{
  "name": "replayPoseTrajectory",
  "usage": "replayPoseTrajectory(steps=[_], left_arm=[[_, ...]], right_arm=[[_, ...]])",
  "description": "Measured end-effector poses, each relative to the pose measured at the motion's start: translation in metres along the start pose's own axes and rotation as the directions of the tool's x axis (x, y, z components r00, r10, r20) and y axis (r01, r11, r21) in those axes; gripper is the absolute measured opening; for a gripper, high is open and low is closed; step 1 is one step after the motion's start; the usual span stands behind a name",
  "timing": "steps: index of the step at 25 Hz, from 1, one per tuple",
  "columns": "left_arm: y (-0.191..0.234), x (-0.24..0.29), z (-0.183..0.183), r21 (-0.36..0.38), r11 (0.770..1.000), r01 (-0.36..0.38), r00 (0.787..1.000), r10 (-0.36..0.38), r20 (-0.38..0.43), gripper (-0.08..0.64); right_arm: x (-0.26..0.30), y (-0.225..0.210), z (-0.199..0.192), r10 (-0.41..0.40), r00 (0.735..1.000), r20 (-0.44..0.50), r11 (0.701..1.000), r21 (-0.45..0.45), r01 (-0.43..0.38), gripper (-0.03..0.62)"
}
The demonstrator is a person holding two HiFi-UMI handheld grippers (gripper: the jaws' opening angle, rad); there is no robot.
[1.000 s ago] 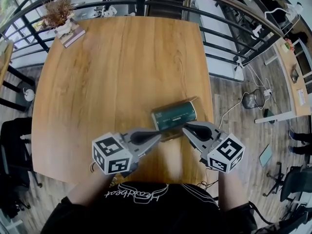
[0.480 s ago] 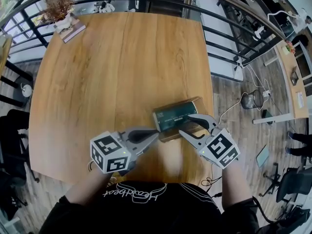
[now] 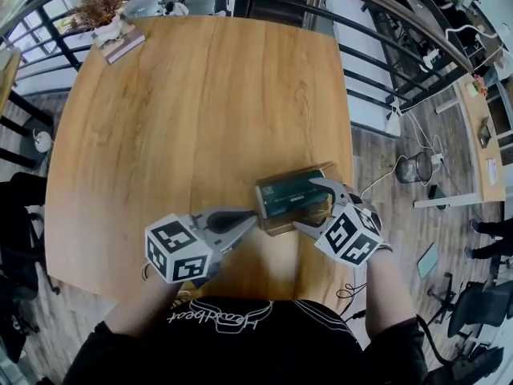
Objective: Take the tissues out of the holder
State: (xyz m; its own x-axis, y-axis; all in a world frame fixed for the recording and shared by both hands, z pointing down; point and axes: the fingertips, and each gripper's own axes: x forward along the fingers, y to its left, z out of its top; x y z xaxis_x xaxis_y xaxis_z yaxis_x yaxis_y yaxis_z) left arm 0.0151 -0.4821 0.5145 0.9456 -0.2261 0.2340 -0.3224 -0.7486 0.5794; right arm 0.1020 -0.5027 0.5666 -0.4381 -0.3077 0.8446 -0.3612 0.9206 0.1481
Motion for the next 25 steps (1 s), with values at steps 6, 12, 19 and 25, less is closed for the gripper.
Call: replayPoseTrajectory(steps=[6, 12, 19, 25], left_arm=[[0.012, -0.010, -0.004, -0.023, 0.999, -0.034, 0.999, 0.035, 0.011, 0.014], [0.019, -0.013, -0.008, -0.021, 0.998, -0.058, 0.998, 0.058, 0.013, 0.014], [0.026, -0.013, -0.011, -0.041, 0.997, -0.068, 0.997, 0.069, 0.022, 0.014], [0.029, -0.014, -0.013, -0.043, 0.996, -0.072, 0.997, 0.073, 0.024, 0.014]], right_arm=[[0.015, -0.005, -0.011, 0.006, 0.990, -0.142, 0.989, -0.144, -0.027, 0.336], [0.029, -0.013, -0.023, -0.020, 0.964, -0.266, 0.968, -0.245, -0.047, 0.336], [0.039, -0.014, -0.026, -0.018, 0.955, -0.295, 0.960, -0.272, -0.066, 0.337], [0.044, -0.012, -0.028, -0.008, 0.950, -0.312, 0.957, -0.279, -0.084, 0.337]])
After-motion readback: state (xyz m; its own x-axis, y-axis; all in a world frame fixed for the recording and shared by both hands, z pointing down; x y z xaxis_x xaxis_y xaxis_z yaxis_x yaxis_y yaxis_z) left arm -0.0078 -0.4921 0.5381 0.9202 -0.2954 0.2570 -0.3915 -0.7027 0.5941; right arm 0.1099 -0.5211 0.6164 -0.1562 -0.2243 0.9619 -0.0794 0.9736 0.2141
